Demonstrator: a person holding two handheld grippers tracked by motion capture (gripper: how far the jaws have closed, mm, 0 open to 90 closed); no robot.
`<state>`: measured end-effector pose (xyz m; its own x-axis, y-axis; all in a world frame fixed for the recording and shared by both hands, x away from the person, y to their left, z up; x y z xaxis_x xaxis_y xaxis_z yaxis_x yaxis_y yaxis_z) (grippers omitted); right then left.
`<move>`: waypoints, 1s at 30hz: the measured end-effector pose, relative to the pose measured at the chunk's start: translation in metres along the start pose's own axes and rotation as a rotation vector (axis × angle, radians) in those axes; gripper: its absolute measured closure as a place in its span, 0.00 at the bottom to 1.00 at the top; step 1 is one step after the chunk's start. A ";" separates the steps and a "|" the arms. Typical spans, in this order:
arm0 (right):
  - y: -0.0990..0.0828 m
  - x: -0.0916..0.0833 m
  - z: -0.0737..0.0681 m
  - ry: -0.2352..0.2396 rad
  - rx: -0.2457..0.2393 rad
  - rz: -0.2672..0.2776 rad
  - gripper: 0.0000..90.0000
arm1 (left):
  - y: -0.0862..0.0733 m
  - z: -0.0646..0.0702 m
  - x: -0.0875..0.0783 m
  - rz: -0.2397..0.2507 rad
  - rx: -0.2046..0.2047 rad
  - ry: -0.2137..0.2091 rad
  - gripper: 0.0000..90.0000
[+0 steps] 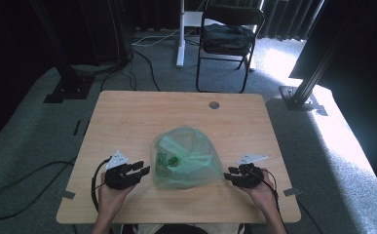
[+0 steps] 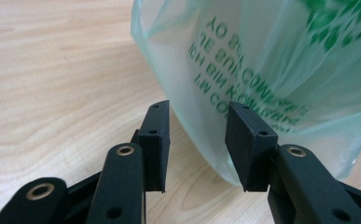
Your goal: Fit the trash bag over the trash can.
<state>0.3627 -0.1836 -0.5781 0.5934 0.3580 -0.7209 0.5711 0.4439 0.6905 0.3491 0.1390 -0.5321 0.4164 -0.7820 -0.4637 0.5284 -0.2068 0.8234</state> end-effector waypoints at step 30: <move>-0.004 0.018 0.008 -0.063 0.024 0.029 0.58 | 0.090 0.014 -0.029 0.061 0.143 -0.053 0.63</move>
<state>0.3758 -0.1855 -0.5931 0.6441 0.3173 -0.6960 0.5663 0.4138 0.7127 0.3741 0.1348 -0.4405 0.4028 -0.8247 -0.3969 0.3915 -0.2367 0.8892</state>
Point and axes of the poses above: each handheld gripper's, and its own axes: x roughly forward along the jaws, y roughly out of its top, z roughly to its right, the point moved 10 cm from there along x, roughly forward along the jaws, and after that the axes turned 13 degrees about -y, right-handed, at the moved point
